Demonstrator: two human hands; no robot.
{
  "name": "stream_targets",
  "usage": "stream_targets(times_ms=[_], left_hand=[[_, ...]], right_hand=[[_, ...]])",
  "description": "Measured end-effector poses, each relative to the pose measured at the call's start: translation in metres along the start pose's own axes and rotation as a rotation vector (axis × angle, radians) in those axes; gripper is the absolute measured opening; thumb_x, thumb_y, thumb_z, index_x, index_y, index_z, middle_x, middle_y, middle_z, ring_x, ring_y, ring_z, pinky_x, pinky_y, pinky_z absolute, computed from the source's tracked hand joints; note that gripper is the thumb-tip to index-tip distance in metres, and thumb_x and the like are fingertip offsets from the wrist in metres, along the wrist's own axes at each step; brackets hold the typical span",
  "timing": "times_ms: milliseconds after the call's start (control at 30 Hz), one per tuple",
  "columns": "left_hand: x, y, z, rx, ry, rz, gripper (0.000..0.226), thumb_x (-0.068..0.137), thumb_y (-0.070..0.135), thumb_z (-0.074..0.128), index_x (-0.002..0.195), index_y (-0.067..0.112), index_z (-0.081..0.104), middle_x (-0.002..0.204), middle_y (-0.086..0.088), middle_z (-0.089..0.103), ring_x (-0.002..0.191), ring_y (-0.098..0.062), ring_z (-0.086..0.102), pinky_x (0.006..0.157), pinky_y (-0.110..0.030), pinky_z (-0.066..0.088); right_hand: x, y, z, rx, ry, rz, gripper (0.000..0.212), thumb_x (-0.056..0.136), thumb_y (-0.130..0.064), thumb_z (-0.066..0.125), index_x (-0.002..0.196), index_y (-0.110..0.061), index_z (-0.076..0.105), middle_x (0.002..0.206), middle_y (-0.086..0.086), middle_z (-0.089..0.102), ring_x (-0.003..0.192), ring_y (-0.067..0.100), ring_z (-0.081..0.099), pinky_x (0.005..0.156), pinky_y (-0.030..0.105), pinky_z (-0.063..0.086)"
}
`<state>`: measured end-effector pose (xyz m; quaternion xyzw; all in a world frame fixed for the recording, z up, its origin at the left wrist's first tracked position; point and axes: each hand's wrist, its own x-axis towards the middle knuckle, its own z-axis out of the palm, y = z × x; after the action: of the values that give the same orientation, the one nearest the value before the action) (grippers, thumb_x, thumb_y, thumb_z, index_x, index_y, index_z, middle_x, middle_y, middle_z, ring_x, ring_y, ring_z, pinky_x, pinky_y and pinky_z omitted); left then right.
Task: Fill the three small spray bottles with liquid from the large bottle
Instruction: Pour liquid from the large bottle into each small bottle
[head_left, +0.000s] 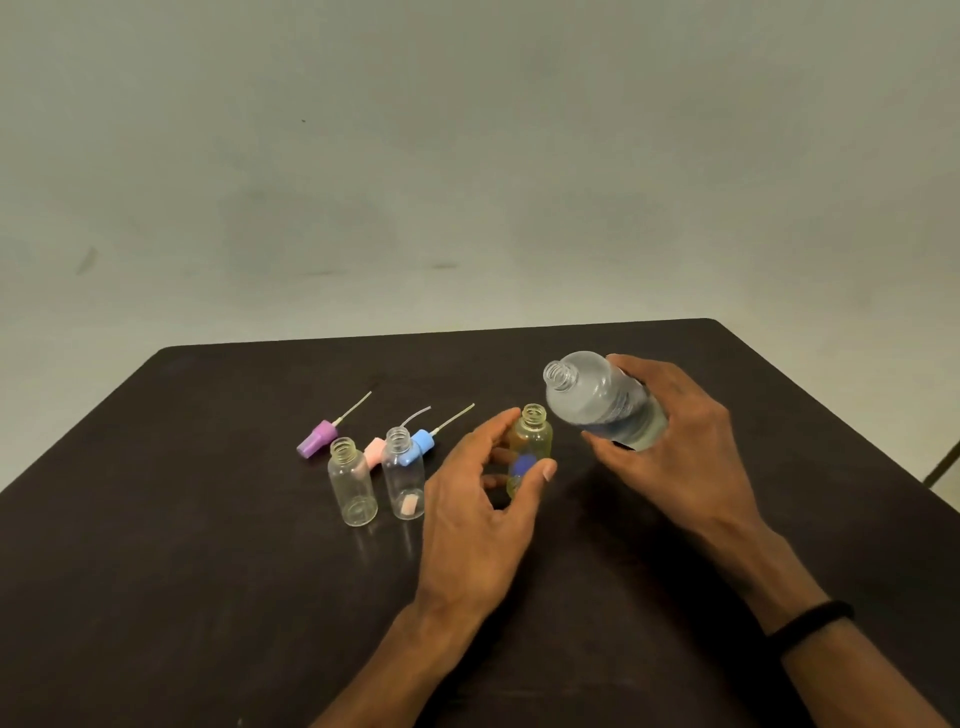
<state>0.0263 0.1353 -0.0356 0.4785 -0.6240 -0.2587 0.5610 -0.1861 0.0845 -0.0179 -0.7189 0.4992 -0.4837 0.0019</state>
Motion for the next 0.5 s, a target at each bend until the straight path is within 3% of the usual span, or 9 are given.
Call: stream_targets(times_ms=[267,500], left_hand=[[0.0016,-0.0005,0.0003,0.023,0.055,0.024,0.050,0.089,0.035,0.082,0.137,0.029,0.067,0.119,0.015,0.071,0.110,-0.001,0.069,0.091,-0.016,0.057],[0.0023,-0.0025,0.0002,0.026,0.069,0.021,0.051,0.089,0.037,0.082,0.137,0.027,0.067,0.120,0.013,0.071,0.110,-0.003,0.069,0.091,-0.020,0.058]], right_hand=[[0.0008,0.0003,-0.0037,-0.028,-0.004,-0.054,0.076,0.072,-0.020,0.098,0.140,-0.015,0.064,0.133,0.005,0.069,0.119,0.024,0.067,0.104,0.045,0.058],[0.0011,0.0021,-0.0037,-0.053,0.005,-0.072,0.079,0.070,-0.016,0.098,0.141,-0.016,0.065,0.135,0.003,0.068,0.121,0.024,0.065,0.105,0.046,0.057]])
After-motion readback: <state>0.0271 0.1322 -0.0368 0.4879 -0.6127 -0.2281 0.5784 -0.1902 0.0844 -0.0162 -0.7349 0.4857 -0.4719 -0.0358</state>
